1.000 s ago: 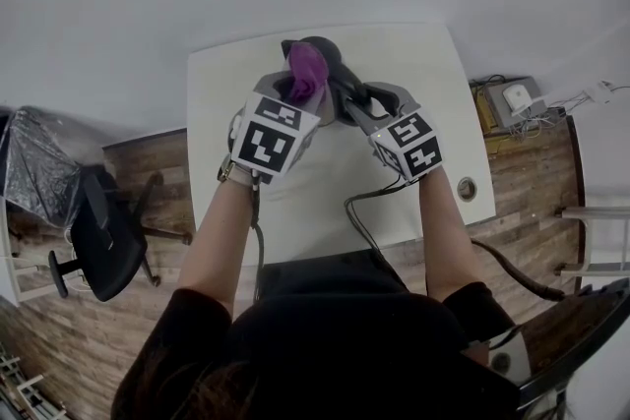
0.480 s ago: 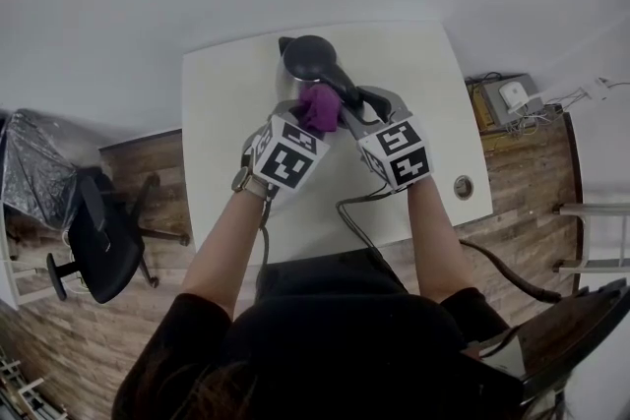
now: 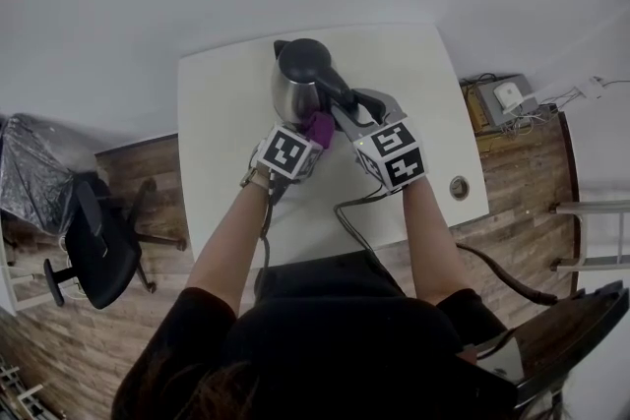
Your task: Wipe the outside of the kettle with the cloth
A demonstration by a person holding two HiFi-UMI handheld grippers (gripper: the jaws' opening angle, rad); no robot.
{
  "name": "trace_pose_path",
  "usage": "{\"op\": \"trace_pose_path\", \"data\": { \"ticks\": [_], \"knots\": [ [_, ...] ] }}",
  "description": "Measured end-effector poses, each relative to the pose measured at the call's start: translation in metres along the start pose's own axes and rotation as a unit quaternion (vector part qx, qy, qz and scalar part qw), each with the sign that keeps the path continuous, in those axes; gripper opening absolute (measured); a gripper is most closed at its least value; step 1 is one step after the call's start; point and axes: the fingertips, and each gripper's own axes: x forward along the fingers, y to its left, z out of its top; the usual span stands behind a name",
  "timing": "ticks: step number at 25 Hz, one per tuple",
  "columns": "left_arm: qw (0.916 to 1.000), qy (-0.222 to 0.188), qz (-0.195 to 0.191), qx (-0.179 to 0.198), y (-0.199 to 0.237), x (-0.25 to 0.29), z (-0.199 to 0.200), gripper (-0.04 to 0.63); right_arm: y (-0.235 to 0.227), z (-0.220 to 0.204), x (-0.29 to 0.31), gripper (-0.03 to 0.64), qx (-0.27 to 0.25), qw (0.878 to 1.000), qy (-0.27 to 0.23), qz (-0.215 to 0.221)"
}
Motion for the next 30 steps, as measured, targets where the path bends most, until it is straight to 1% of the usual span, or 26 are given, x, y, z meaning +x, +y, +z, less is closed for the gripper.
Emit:
{"op": "trace_pose_path", "data": {
  "ticks": [3, 5, 7, 9, 11, 12, 13, 15, 16, 18, 20, 21, 22, 25, 26, 30],
  "knots": [
    [0.9994, 0.006, -0.013, -0.032, 0.006, 0.013, -0.012, 0.103, 0.001, 0.001, -0.001, 0.160, 0.004, 1.000, -0.002, 0.002],
    [0.9977, 0.010, -0.019, -0.064, 0.012, 0.018, -0.023, 0.103, 0.001, 0.001, -0.001, 0.160, 0.007, 1.000, -0.004, 0.003],
    [0.9951, 0.003, -0.029, -0.094, 0.017, 0.019, -0.027, 0.104, 0.001, 0.000, -0.001, 0.160, 0.009, 1.000, -0.006, 0.003],
    [0.9940, 0.001, -0.032, -0.104, 0.019, 0.015, -0.028, 0.104, 0.000, 0.000, 0.000, 0.160, 0.011, 1.000, -0.008, 0.002],
    [0.9951, -0.007, -0.029, -0.095, 0.019, 0.005, -0.026, 0.101, 0.000, 0.000, 0.001, 0.160, 0.012, 1.000, -0.009, 0.002],
    [0.9954, -0.019, -0.027, -0.090, 0.018, -0.006, -0.022, 0.101, 0.000, -0.001, 0.001, 0.161, 0.013, 1.000, -0.010, 0.002],
    [0.9950, -0.040, -0.026, -0.088, 0.019, -0.021, -0.016, 0.101, 0.001, 0.000, 0.002, 0.160, 0.014, 1.000, -0.012, 0.001],
    [0.9919, -0.094, -0.015, -0.084, 0.023, -0.062, 0.004, 0.101, 0.003, 0.000, 0.002, 0.160, 0.016, 1.000, -0.016, 0.001],
    [0.9897, -0.123, -0.003, -0.074, 0.028, -0.085, 0.018, 0.101, 0.003, 0.000, 0.002, 0.160, 0.016, 1.000, -0.019, 0.001],
    [0.9834, -0.173, 0.037, -0.042, 0.043, -0.131, 0.052, 0.101, 0.002, 0.001, 0.002, 0.160, 0.016, 1.000, -0.021, 0.000],
    [0.9767, -0.203, 0.068, -0.011, 0.061, -0.166, 0.089, 0.101, 0.002, 0.000, 0.002, 0.160, 0.017, 1.000, -0.021, -0.002],
    [0.9761, -0.205, 0.071, 0.003, 0.067, -0.175, 0.105, 0.101, 0.001, 0.000, 0.002, 0.160, 0.019, 1.000, -0.021, -0.003],
    [0.9775, -0.200, 0.064, 0.014, 0.072, -0.176, 0.120, 0.101, 0.001, -0.001, 0.002, 0.160, 0.021, 1.000, -0.021, -0.005],
    [0.9837, -0.177, 0.021, 0.023, 0.081, -0.163, 0.154, 0.101, 0.001, -0.002, 0.002, 0.160, 0.022, 1.000, -0.017, -0.006],
    [0.9854, -0.168, 0.015, 0.024, 0.084, -0.158, 0.162, 0.101, 0.001, -0.003, 0.002, 0.160, 0.022, 1.000, -0.016, -0.006],
    [0.9923, -0.119, 0.010, 0.034, 0.099, -0.136, 0.181, 0.101, 0.002, -0.002, 0.004, 0.160, 0.021, 1.000, -0.016, -0.008]
  ]
}}
